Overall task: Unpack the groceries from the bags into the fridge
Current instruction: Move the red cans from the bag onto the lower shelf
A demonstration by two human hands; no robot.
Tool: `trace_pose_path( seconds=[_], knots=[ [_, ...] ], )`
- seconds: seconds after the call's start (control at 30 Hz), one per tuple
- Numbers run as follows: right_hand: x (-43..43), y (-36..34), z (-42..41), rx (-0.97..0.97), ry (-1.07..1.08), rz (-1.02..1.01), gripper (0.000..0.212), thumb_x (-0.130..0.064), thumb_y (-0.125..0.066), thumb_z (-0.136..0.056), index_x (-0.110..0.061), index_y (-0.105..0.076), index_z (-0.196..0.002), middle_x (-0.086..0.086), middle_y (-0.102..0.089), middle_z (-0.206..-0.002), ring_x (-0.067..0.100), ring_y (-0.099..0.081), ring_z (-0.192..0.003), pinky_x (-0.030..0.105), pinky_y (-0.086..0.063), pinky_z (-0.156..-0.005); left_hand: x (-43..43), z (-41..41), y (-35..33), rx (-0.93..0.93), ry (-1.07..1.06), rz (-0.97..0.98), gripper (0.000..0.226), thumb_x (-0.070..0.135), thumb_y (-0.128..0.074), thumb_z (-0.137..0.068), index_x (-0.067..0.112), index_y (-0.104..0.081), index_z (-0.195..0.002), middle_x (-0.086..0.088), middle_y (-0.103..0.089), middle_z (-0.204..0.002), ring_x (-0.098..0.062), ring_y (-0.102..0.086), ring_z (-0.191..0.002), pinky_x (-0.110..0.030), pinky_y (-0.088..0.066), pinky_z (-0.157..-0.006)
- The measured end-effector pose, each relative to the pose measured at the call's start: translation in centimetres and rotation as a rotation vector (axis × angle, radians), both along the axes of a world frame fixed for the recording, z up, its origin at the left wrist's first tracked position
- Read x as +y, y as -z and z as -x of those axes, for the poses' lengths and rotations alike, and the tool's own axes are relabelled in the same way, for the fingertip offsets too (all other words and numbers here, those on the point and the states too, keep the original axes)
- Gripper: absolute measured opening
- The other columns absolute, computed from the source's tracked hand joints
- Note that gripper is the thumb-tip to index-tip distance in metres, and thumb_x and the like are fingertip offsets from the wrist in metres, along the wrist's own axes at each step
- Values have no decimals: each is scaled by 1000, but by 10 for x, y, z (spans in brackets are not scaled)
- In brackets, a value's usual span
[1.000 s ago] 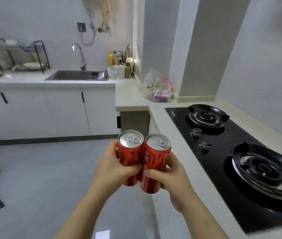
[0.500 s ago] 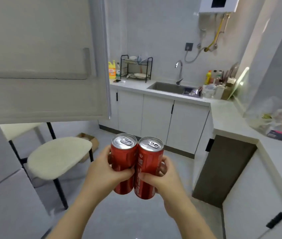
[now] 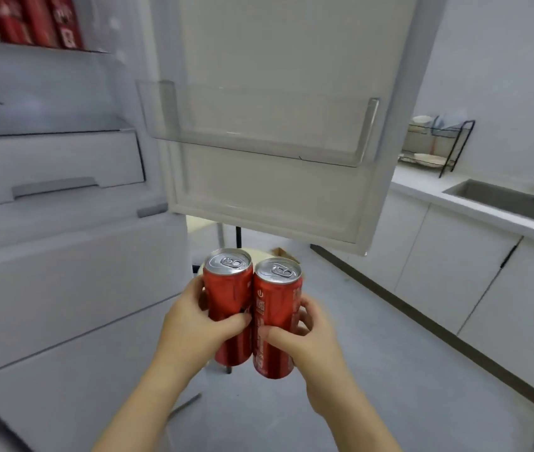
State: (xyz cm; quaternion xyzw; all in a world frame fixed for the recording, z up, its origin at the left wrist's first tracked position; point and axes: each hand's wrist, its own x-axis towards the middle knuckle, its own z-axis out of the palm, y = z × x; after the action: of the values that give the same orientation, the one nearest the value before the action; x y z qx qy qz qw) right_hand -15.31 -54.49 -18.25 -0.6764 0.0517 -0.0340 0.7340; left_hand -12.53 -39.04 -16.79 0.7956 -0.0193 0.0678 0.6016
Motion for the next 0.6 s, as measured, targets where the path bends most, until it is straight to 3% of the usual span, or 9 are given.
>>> trace_pose_path(
  seconds=[0.13, 0.27, 0.37, 0.43, 0.53, 0.6],
  knots=[
    [16, -12, -53, -36, -152, 14, 57, -18, -75, -53, -32, -61, -106, -11, -72, -90, 8, -68, -85, 31, -54, -77, 19, -33, -8, -10, -160, 43, 60, 31, -77, -46, 41, -49, -98, 13, -66, -93, -2, -62, -89, -28, -47, -80],
    [38, -23, -103, -77, -285, 38, 53, -13, -79, -60, -29, -61, -107, -12, -72, -89, 6, -68, -83, 27, -54, -76, 39, -63, -18, -32, -305, 84, 67, 12, -85, -61, 31, -45, -111, 11, -63, -92, -2, -60, -86, -27, -45, -77],
    [60, -27, -133, -100, -370, 52, 47, -4, -77, -69, -30, -61, -105, -14, -72, -89, 2, -67, -82, 20, -51, -71, 58, -79, -22, -60, -404, 93, 67, 16, -86, -59, 31, -45, -110, 9, -64, -95, -8, -62, -89, -29, -45, -78],
    [79, -30, -147, -113, -416, 61, 49, -10, -79, -64, -32, -61, -104, -14, -71, -90, 0, -66, -82, 17, -50, -69, 74, -87, -24, -62, -463, 98, 66, 22, -86, -55, 35, -46, -106, 7, -65, -95, -13, -63, -89, -34, -49, -80],
    [111, -33, -165, -124, -477, 44, 54, -19, -76, -58, -33, -60, -107, -15, -71, -92, -2, -66, -83, 16, -49, -69, 102, -98, -27, -77, -539, 109, 59, 34, -77, -48, 41, -46, -98, 9, -65, -93, -9, -64, -86, -34, -51, -78],
    [134, -36, -178, -132, -516, 39, 51, -12, -79, -66, -35, -59, -107, -20, -70, -90, -4, -65, -84, 16, -48, -71, 123, -106, -31, -102, -573, 114, 59, 34, -77, -48, 42, -46, -97, 9, -66, -93, -9, -64, -85, -33, -51, -78]
  ],
)
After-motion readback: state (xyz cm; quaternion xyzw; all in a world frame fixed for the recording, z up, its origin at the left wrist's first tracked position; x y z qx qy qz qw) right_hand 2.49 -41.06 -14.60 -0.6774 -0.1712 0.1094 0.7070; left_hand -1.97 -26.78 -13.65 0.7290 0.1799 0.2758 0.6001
